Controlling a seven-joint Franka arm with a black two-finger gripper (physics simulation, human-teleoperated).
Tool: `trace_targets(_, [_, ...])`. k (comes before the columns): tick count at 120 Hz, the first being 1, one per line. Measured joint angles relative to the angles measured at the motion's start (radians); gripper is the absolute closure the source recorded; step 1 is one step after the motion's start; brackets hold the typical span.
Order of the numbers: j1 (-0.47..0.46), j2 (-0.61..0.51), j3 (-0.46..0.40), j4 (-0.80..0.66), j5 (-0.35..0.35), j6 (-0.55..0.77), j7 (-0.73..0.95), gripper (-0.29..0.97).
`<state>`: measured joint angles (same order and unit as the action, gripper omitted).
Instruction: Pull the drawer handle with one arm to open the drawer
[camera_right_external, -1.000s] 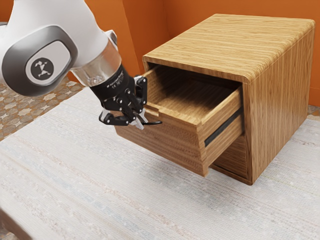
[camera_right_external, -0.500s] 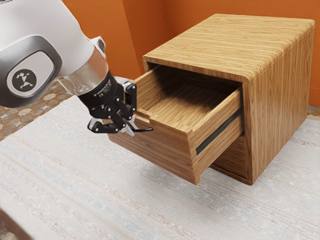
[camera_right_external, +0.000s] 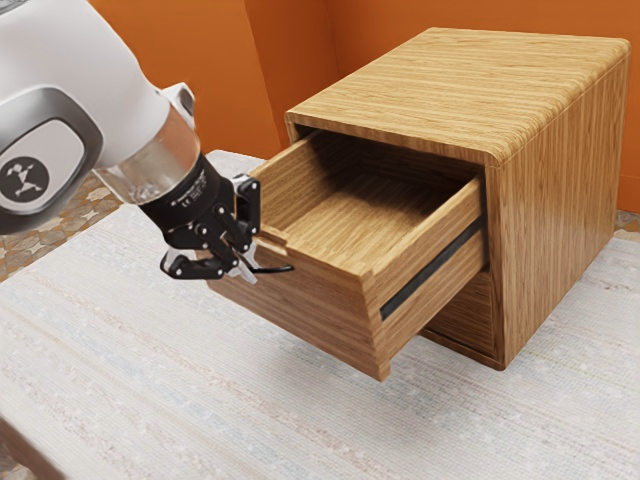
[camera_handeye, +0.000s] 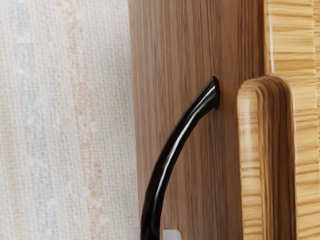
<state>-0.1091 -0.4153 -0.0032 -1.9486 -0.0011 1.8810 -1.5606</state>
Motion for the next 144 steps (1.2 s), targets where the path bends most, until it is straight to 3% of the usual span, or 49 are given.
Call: trace_targets(144, [-0.004, -0.125, 0.002, -0.114, -0.001, -0.009, -0.002, 0.78])
